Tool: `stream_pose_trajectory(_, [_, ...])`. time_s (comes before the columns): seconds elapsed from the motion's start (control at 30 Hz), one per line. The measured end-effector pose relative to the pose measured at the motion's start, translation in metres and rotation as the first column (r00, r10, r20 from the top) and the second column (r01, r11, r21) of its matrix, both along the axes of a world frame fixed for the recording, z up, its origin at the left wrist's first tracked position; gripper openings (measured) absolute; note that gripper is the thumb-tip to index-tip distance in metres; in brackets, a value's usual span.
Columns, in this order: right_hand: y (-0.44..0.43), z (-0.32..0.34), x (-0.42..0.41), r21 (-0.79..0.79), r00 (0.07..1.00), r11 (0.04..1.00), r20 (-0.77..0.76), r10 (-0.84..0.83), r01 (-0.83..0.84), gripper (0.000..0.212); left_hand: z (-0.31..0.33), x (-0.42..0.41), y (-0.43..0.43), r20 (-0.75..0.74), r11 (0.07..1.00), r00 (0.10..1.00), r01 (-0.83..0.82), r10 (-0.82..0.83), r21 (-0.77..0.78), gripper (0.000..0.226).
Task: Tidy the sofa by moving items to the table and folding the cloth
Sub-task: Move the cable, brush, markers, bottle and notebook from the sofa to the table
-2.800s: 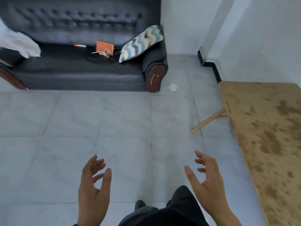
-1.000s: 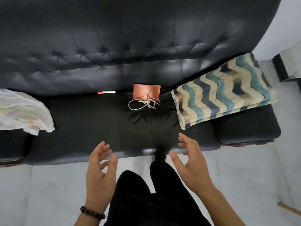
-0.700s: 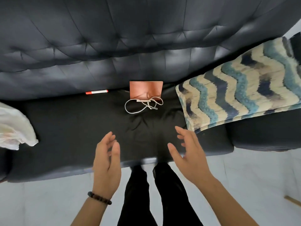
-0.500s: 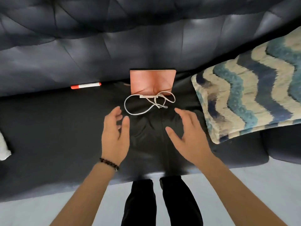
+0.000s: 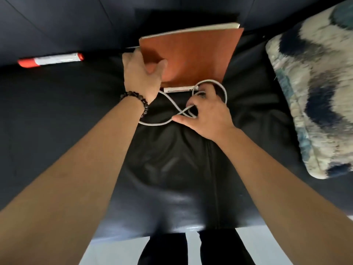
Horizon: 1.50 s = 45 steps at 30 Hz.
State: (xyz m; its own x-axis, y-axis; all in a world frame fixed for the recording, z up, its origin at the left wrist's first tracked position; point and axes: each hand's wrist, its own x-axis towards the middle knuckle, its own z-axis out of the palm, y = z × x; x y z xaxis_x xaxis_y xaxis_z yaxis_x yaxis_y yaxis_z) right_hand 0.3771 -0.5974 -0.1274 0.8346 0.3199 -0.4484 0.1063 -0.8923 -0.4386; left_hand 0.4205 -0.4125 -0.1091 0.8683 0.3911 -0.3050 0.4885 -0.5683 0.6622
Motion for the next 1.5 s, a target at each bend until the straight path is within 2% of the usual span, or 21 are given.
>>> stream_pose_trajectory(0.13, [-0.014,0.027,-0.012,-0.032,0.995,0.998,-0.095,0.044,-0.047,0.049,0.012,-0.029,0.005,-0.081,0.996,0.996,0.022,-0.029,-0.084,0.041])
stream_pose_trajectory(0.27, [-0.031,0.077,-0.039,-0.046,0.992,0.999,-0.123,0.024,-0.030,0.049,0.067,-0.080,-0.007,-0.005,0.949,0.998,-0.058,0.059,-0.309,0.028])
stream_pose_trajectory(0.43, [-0.063,0.176,-0.092,0.065,0.979,0.977,-0.040,-0.202,0.204,0.057,0.179,-0.138,-0.012,0.067,0.876,0.938,-0.291,0.341,-0.385,0.014])
stream_pose_trajectory(0.57, [-0.076,0.290,-0.130,0.166,0.901,0.901,0.107,-0.419,0.400,0.058,0.283,-0.173,-0.007,0.139,0.872,0.916,-0.300,0.376,-0.387,0.019])
stream_pose_trajectory(0.67, [-0.086,0.376,-0.156,0.249,0.742,0.722,0.021,-0.670,0.645,0.060,0.364,-0.194,-0.004,0.221,0.875,0.906,-0.246,0.360,-0.417,0.021])
stream_pose_trajectory(0.73, [-0.093,0.431,-0.180,0.309,0.619,0.586,-0.011,-0.785,0.749,0.060,0.416,-0.209,-0.002,0.272,0.875,0.904,-0.185,0.329,-0.447,0.024])
stream_pose_trajectory(0.9, [-0.104,0.563,-0.262,0.388,0.370,0.361,0.054,-0.927,0.848,0.060,0.531,-0.250,0.002,0.440,0.896,0.875,0.014,0.204,-0.444,0.022])
stream_pose_trajectory(1.0, [-0.110,0.612,-0.328,0.431,0.191,0.202,0.069,-0.979,0.880,0.048,0.571,-0.275,0.000,0.492,0.884,0.857,0.104,0.153,-0.456,0.024])
stream_pose_trajectory(1.17, [-0.119,0.641,-0.438,0.486,-0.118,-0.056,0.097,-0.988,0.872,0.047,0.589,-0.300,-0.024,0.507,0.828,0.860,0.246,0.054,-0.505,0.053])
stream_pose_trajectory(1.2, [-0.119,0.643,-0.458,0.487,-0.180,-0.108,0.103,-0.978,0.867,0.049,0.589,-0.303,-0.033,0.499,0.815,0.866,0.270,0.027,-0.513,0.053])
stream_pose_trajectory(1.33, [-0.129,0.647,-0.527,0.527,-0.404,-0.303,0.085,-0.911,0.794,0.063,0.594,-0.315,-0.090,0.518,0.755,0.845,0.425,-0.133,-0.499,0.025])
stream_pose_trajectory(1.5, [-0.166,0.640,-0.612,0.605,-0.618,-0.486,0.011,-0.786,0.630,0.053,0.607,-0.357,-0.184,0.537,0.668,0.780,0.588,-0.320,-0.456,0.023])
